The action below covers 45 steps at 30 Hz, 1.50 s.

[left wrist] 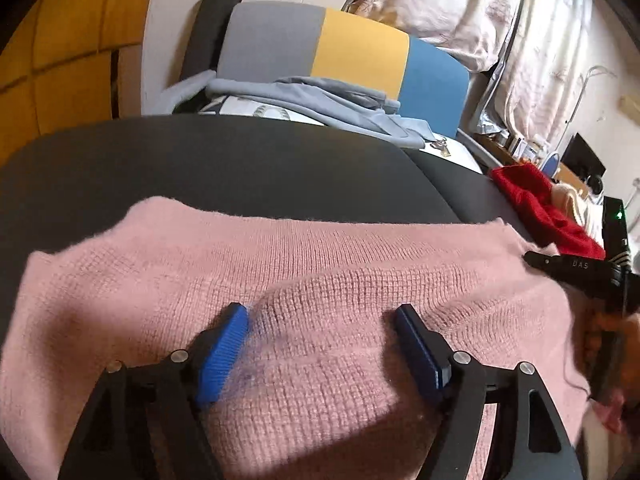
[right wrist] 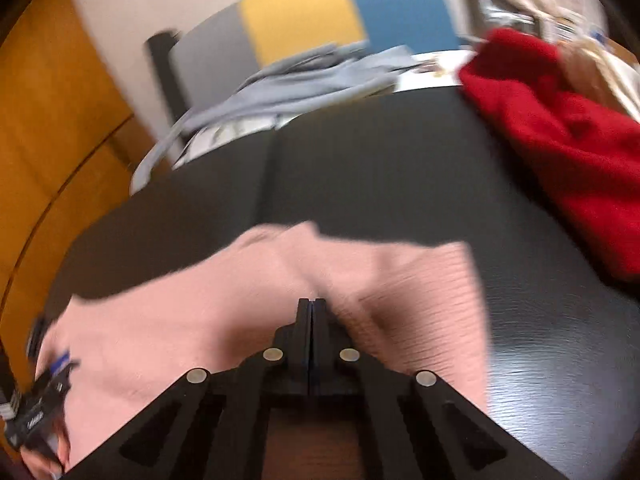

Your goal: Fold clothes

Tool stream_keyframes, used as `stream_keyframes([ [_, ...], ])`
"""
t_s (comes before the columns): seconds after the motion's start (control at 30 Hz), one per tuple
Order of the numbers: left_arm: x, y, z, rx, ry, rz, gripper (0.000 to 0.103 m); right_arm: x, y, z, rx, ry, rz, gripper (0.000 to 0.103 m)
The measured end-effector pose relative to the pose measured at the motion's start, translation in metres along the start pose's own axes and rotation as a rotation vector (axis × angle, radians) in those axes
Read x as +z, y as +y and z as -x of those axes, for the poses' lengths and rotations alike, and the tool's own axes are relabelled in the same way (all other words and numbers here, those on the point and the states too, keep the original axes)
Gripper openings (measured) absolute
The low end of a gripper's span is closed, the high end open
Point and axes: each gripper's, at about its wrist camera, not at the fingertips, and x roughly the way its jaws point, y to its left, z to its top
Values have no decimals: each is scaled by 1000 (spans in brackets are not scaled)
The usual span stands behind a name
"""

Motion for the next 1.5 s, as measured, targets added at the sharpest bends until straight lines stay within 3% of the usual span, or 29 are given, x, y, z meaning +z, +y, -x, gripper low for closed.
stream_keyframes([
  [0.07, 2, -3, -1, 14, 5, -1, 78, 3, -3, 3, -71, -33, -4, 0],
  [0.1, 4, -4, -1, 22, 7, -1, 78, 4, -3, 5, -68, -40, -12, 0],
  [0.17, 11, -6, 7, 33, -2, 30, 78, 2, 3, 15, 5, -49, -23, 9],
  [0.27, 9, -16, 30, -30, -54, 94, 80, -8, 32, 46, 150, -92, 47, 15],
  [0.33, 8, -29, 31, -46, -26, 68, 82, -22, 61, 59, 240, -69, 148, 15],
  [0.4, 0, -42, 22, 14, -3, -11, 82, -37, 85, 57, 292, -12, 223, 15],
  [0.47, -10, -48, 9, 101, 26, -99, 84, -48, 92, 45, 242, 34, 265, 14],
  [0.57, -15, -43, 10, 91, -4, -101, 86, -57, 75, 17, 25, 18, 338, 4],
  [0.6, -14, -41, 11, 84, 8, -95, 86, -57, 70, 13, 2, 9, 333, 3],
  [0.67, -12, -36, 17, 67, 21, -86, 86, -53, 66, 15, 14, -6, 301, 3],
  [0.77, -16, -17, 39, 77, -7, -41, 85, -51, 71, 25, -3, -9, 295, 15],
  [0.83, -22, 6, 56, 108, -50, 43, 86, -53, 67, 40, 85, -15, 223, 20],
  [0.9, -27, 31, 60, 135, -37, 122, 86, -56, 66, 47, 169, -2, 198, 20],
  [1.03, -31, 63, 67, 162, -44, 199, 85, -57, 83, 48, 213, -23, 252, 20],
  [1.17, -33, 62, 63, 213, -23, 129, 85, -61, 113, 51, 266, -18, 316, 12],
  [1.3, -37, 45, 46, 307, -1, -26, 92, -62, 151, 21, 230, 91, 433, 12],
  [1.37, -33, 50, 40, 302, 9, -24, 95, -60, 155, 5, 201, 109, 454, 10],
  [1.5, -18, 63, 24, 281, 36, -24, 97, -48, 145, -13, 163, 47, 397, 10],
])
